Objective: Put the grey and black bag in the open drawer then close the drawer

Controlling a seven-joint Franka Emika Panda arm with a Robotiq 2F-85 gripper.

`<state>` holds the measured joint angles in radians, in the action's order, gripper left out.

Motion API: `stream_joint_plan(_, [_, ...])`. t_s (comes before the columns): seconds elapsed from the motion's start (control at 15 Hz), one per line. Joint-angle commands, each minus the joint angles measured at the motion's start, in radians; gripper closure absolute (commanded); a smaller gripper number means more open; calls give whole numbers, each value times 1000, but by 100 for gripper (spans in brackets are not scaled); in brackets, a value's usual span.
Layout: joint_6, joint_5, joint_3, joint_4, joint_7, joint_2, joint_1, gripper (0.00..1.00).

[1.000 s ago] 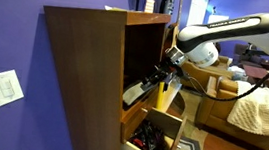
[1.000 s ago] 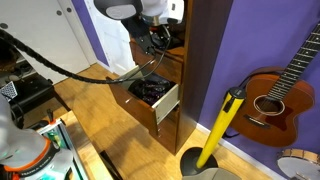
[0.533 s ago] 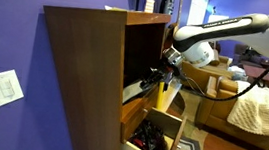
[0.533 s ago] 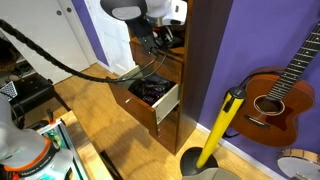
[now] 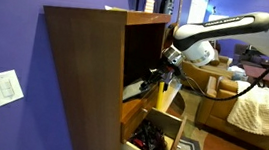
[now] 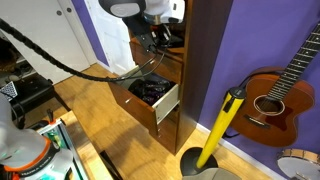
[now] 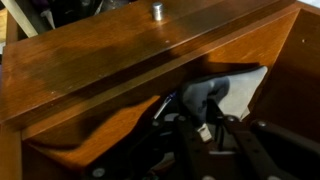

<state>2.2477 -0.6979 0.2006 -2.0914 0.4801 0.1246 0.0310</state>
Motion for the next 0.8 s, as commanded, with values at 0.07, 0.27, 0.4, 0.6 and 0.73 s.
stream_joint_plan(0.07, [-17,72,-31,-86,19,98,15,98])
stream_joint_plan(0.27, [28,98,-37,-145,31,170,9,97])
stream_joint_plan(0.4, [39,115,-34,-181,33,220,5,97])
stream_joint_plan(0.6, [66,138,-29,-240,43,303,-4,96])
stream_joint_plan(0.73, [86,155,-23,-272,41,352,-9,96])
